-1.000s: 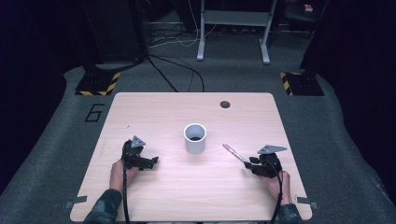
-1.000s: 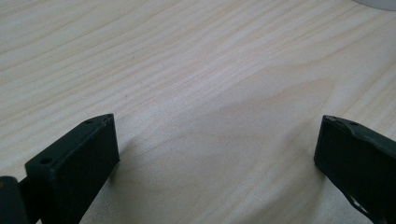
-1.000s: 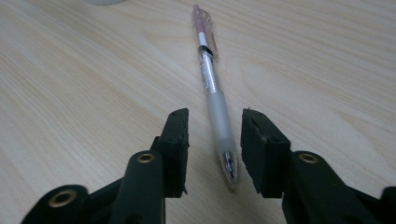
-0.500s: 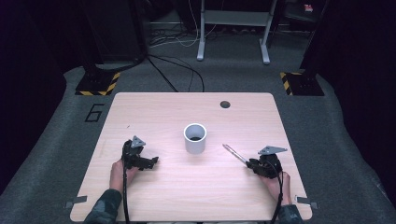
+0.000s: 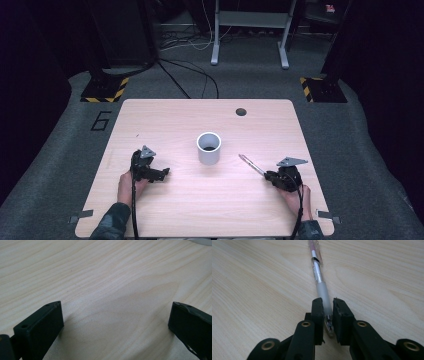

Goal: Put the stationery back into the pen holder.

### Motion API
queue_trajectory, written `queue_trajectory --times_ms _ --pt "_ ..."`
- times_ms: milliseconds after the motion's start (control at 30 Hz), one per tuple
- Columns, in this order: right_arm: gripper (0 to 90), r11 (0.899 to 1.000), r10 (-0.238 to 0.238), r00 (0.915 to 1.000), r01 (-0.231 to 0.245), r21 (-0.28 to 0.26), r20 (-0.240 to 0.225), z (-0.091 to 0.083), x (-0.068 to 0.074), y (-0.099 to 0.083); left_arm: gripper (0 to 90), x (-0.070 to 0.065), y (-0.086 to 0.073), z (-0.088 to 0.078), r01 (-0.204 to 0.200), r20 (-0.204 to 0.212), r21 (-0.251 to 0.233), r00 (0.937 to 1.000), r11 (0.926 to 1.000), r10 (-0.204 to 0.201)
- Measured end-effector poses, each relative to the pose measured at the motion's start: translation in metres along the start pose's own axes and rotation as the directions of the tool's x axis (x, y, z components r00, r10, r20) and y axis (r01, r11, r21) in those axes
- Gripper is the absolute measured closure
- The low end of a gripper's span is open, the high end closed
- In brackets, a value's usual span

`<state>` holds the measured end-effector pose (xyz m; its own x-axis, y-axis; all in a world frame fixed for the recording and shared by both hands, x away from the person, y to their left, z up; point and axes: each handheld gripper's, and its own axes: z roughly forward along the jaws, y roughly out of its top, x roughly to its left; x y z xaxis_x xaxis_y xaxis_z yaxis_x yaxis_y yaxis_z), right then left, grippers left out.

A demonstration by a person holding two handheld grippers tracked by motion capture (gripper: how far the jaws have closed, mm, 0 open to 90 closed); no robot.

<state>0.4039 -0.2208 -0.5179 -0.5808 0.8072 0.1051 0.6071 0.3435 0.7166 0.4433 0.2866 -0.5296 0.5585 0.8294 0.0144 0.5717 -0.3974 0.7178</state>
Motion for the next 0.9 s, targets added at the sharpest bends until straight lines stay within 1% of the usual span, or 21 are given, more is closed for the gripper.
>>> queue_trajectory --times_ms 267,333,433,467,533,600,633,667,733,833,900 --pt "79.9 1.000 -0.003 0.9999 0.003 -0.020 0.013 -0.001 0.000 -0.001 0.0 0.000 0.000 0.000 -0.001 0.000 0.000 1.0000 1.0000 0.001" --pt "80.0 0.999 0.009 0.9998 -0.008 -0.037 0.017 -0.003 0.001 -0.001 0.0 0.000 0.000 0.000 -0.001 0.001 0.003 1.0000 1.0000 0.001" --pt "80.1 0.999 -0.005 0.9997 0.007 -0.054 0.024 -0.006 0.002 0.000 0.0 0.000 0.000 0.000 -0.001 0.001 0.003 1.0000 1.0000 0.001" --pt "80.1 0.999 -0.015 0.9995 0.016 -0.050 0.028 -0.007 0.002 0.001 0.0 0.000 0.000 0.000 -0.001 0.001 0.002 1.0000 1.0000 0.001" --pt "80.2 0.999 -0.007 0.9995 0.008 -0.048 0.031 -0.009 0.004 0.002 0.0 0.000 0.000 0.000 -0.001 0.001 0.002 1.0000 1.0000 0.001" --pt "80.2 0.998 -0.015 0.9993 0.017 -0.065 0.035 -0.010 0.004 0.003 0.0 0.000 0.000 0.000 -0.001 0.000 0.001 1.0000 1.0000 0.001" --pt "80.3 0.998 -0.024 0.9992 0.026 -0.061 0.033 -0.012 0.004 0.004 0.0 0.000 0.000 0.000 -0.001 0.001 0.002 1.0000 1.0000 0.001" --pt "80.3 0.997 -0.017 0.9990 0.020 -0.068 0.041 -0.012 0.005 0.004 0.0 0.000 0.000 0.000 -0.001 0.001 0.002 1.0000 1.0000 0.001" --pt "80.3 0.996 -0.028 0.9988 0.032 -0.083 0.041 -0.014 0.005 0.006 0.0 0.000 0.000 0.000 0.000 0.001 0.002 1.0000 1.0000 0.000" --pt "80.4 0.995 -0.027 0.9990 0.030 -0.090 0.037 -0.017 0.006 0.009 0.0 0.000 0.000 0.000 -0.001 0.001 0.002 1.0000 1.0000 0.001" --pt "80.4 0.994 -0.029 0.9986 0.034 -0.108 0.045 -0.021 0.007 0.012 0.0 0.000 0.000 0.000 -0.001 0.001 0.002 1.0000 1.0000 0.001"
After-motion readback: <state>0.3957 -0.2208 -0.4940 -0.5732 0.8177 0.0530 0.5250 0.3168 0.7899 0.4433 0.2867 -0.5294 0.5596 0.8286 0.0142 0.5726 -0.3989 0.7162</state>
